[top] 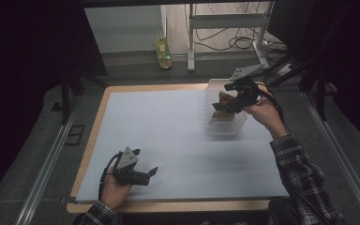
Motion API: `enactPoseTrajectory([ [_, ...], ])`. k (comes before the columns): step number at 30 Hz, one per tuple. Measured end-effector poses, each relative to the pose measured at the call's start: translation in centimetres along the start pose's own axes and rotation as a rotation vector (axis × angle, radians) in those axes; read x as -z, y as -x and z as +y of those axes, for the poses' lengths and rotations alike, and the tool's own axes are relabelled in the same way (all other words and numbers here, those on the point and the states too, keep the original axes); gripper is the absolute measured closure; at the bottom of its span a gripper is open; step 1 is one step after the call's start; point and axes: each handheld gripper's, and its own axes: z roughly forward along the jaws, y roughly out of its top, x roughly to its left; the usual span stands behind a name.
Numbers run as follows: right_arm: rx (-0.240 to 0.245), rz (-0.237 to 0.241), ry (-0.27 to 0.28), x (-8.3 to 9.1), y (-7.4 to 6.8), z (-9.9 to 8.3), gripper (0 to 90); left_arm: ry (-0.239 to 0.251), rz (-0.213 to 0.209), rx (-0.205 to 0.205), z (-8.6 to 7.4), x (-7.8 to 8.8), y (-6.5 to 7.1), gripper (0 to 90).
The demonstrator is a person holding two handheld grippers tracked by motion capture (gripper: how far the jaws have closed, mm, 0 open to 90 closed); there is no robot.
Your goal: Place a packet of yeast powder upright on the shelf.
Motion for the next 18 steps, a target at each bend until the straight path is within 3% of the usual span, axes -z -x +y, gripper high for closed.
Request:
enactPoseTrajectory([
  [18, 0.018, 0.002, 0.001, -0.1, -1.6, -0.8, 5.2, -0.028, 0.005, 0.049, 0.0, 0.2, -0.3, 2.3],
])
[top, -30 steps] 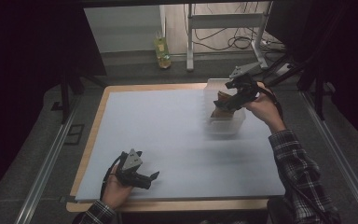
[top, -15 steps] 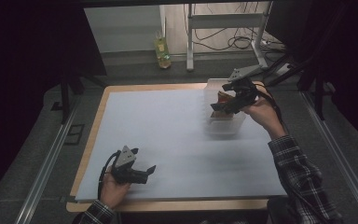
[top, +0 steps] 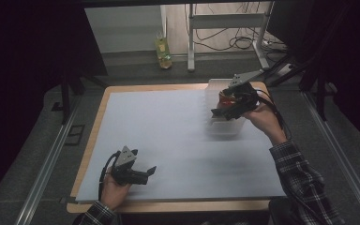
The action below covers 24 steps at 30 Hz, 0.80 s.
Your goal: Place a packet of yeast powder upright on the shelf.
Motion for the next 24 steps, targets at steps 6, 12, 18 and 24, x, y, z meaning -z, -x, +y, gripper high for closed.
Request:
enactPoseTrajectory([
  [6, 0.018, 0.006, 0.001, 0.2, -0.8, -0.3, 4.4, -0.005, -0.012, 0.010, 0.0, 0.0, 0.0, 1.5],
  [12, 0.023, 0.007, 0.001, 0.5, -1.9, -0.6, 2.7, -0.002, -0.022, 0.012, 0.1, 0.0, 0.1, 1.3],
  [18, 0.027, 0.007, 0.009, 0.8, -3.1, -1.3, 2.2, 0.001, -0.025, 0.014, 0.1, 0.1, 0.1, 1.2],
  [24, 0.034, 0.005, 0.005, 0.9, -3.9, -1.8, 1.7, -0.004, -0.031, 0.009, 0.1, 0.0, 0.1, 1.4],
])
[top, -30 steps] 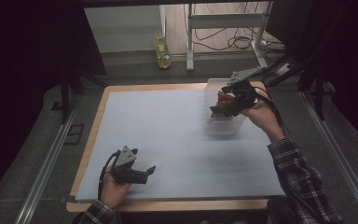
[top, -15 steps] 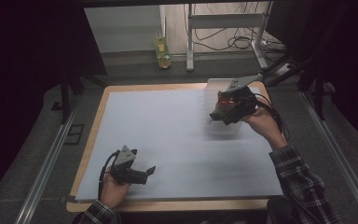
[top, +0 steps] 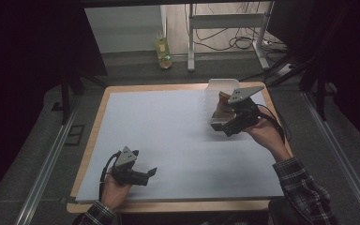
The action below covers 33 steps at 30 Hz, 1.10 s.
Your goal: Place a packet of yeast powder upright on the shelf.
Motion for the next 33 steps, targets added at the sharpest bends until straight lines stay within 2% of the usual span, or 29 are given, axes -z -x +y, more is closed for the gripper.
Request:
enactPoseTrajectory([
  [21, -0.002, 0.007, 0.019, 0.3, -2.3, -2.1, 1.7, 0.007, 0.010, -0.026, -0.1, -0.1, 0.1, 1.6],
  [33, -0.009, -0.006, 0.033, 0.9, -3.2, -3.5, 0.0, 0.004, 0.009, -0.022, -0.2, -0.1, 0.1, 1.5],
])
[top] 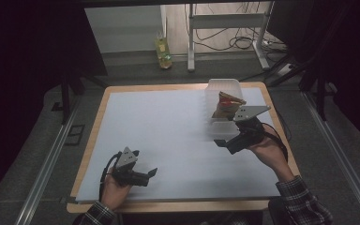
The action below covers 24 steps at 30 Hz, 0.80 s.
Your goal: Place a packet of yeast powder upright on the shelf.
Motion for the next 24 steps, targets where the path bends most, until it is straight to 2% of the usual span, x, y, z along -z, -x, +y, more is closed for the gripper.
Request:
enactPoseTrajectory([
  [14, 0.003, -0.018, 0.009, 0.0, -1.0, -1.7, 0.0, 0.003, 0.000, 0.004, 0.0, 0.1, 0.0, 1.5],
  [24, -0.020, -0.002, 0.022, -0.2, -1.2, -2.6, 0.0, 0.004, 0.003, 0.004, 0.0, 0.3, -0.1, 1.5],
])
